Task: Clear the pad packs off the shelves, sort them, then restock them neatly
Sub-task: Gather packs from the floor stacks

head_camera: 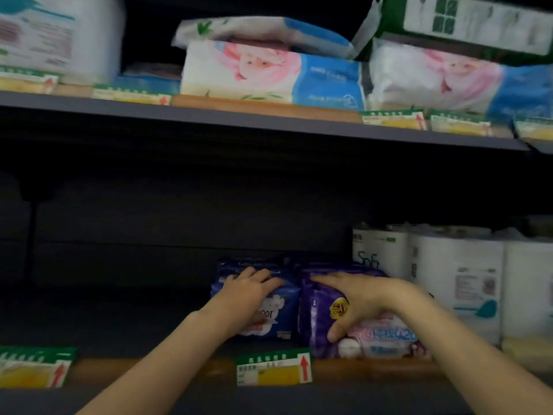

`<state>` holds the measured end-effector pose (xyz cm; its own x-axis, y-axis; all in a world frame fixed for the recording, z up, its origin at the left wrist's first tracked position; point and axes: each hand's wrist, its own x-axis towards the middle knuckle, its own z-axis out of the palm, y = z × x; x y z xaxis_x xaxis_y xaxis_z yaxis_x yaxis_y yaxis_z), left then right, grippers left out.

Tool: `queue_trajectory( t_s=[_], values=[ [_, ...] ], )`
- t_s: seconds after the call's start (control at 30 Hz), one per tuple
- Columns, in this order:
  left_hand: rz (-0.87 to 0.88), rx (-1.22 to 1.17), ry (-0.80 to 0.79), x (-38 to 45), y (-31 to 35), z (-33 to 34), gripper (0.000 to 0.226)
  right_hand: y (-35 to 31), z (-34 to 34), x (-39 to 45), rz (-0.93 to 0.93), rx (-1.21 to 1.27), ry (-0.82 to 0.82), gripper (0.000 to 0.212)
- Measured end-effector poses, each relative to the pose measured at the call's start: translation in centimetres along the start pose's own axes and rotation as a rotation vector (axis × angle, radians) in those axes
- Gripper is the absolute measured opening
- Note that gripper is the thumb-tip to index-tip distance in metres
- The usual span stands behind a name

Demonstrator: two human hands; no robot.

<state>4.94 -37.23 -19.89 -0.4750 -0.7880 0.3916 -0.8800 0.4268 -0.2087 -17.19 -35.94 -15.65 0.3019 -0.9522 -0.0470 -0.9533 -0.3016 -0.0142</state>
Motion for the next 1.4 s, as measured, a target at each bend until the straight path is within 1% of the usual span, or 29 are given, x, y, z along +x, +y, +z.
queue_trajectory(
  t_s=[0.1,0.17,0.33,0.43,0.57,0.6,0.63,0.7,0.73,0.77,0.8,0.83,0.87,0.9,0.93,0.97,1.0,1.03,1.07,1.1,1.13,1.17,1.2,1.27,1.33,1.4],
  values=[
    [0.081,-0.139,0.017,-0.8,-1.0,-0.5,0.058,-0.2,0.1,0.0,-0.002,0.024,0.012,0.11],
    [0.091,-0.202,0.041,-1.1,-1.5,-0.5,0.053,-0.4,0.0,-0.3,0.0,0.024,0.016,0.109],
    [-0.061,-0.082,-0.049,0.2,-0.5,0.0,0.052,-0.5,0.0,-0.6,0.002,0.036,0.025,0.108],
    [-0.104,-0.032,-0.046,0.7,0.5,0.1,0.051,-0.8,0.1,-0.5,0.005,0.044,0.013,0.107],
    [-0.166,0.052,-0.045,-0.1,1.9,-0.3,0.064,-1.1,0.2,-0.7,-0.001,0.053,0.035,0.108],
    [-0.181,0.046,-0.004,-0.6,2.3,-0.4,0.065,-1.3,0.4,-0.9,-0.007,0.035,0.052,0.108],
    [-0.195,0.005,0.098,-1.4,2.7,-0.7,0.061,-1.4,0.6,-1.0,-0.008,0.022,0.077,0.107],
    [-0.199,-0.099,0.46,-4.2,4.1,-0.6,0.046,-1.6,1.0,-1.7,-0.02,0.006,0.158,0.102],
    [-0.187,-0.165,0.629,-6.2,5.1,-0.3,0.041,-1.7,1.4,-2.4,-0.047,-0.016,0.242,0.097],
    [-0.158,-0.234,0.741,-8.7,6.3,0.4,0.037,-1.8,2.0,-3.2,-0.097,-0.051,0.357,0.091],
    [-0.131,-0.279,0.779,-11.4,7.7,1.5,0.033,-2.1,2.9,-4.0,-0.174,-0.08,0.482,0.087],
    [-0.125,-0.307,0.744,-14.2,9.0,2.9,0.031,-2.6,4.3,-5.0,-0.269,-0.089,0.602,0.083],
    [-0.127,-0.328,0.66,-17.0,10.1,4.6,0.03,-3.3,6.2,-6.4,-0.372,-0.067,0.701,0.074],
    [-0.147,-0.348,0.556,-19.6,11.1,6.6,0.029,-4.1,8.5,-7.8,-0.472,-0.028,0.763,0.061],
    [-0.178,-0.36,0.441,-22.1,12.0,8.9,0.031,-4.9,11.4,-9.1,-0.555,0.014,0.79,0.049],
    [-0.207,-0.365,0.313,-24.4,12.6,11.4,0.032,-5.4,15.1,-9.9,-0.611,0.062,0.779,0.041],
    [-0.211,-0.354,0.17,-26.6,13.2,13.7,0.035,-6.1,19.0,-10.7,-0.641,0.125,0.703,0.038],
    [-0.197,-0.323,0.026,-28.9,13.9,15.8,0.038,-7.0,23.2,-11.5,-0.647,0.19,0.572,0.037],
    [-0.174,-0.29,-0.124,-31.1,14.5,17.7,0.042,-8.0,27.6,-12.3,-0.635,0.247,0.398,0.036],
    [-0.159,-0.261,-0.282,-33.1,15.0,19.1,0.042,-9.0,31.5,-13.2,-0.601,0.288,0.19,0.036],
    [-0.143,-0.236,-0.399,-34.9,15.5,20.1,0.041,-9.9,35.1,-14.2,-0.547,0.29,-0.034,0.038],
    [-0.132,-0.222,-0.474,-36.4,15.9,20.8,0.04,-10.5,38.7,-15.4,-0.5,0.252,-0.238,0.042],
    [-0.125,-0.208,-0.539,-37.9,16.3,21.5,0.04,-11.1,42.1,-16.9,-0.468,0.202,-0.407,0.047],
    [-0.12,-0.174,-0.681,-40.3,16.9,22.7,0.042,-12.2,47.9,-19.9,-0.417,0.158,-0.653,0.055],
    [-0.094,-0.11,-0.799,-41.7,17.0,23.5,0.045,-13.4,52.8,-22.4,-0.359,0.107,-0.814,0.066],
    [-0.129,-0.096,-0.803,-42.4,16.7,23.8,0.045,-14.8,57.2,-24.4,-0.324,-0.003,-0.903,0.075]
  ],
)
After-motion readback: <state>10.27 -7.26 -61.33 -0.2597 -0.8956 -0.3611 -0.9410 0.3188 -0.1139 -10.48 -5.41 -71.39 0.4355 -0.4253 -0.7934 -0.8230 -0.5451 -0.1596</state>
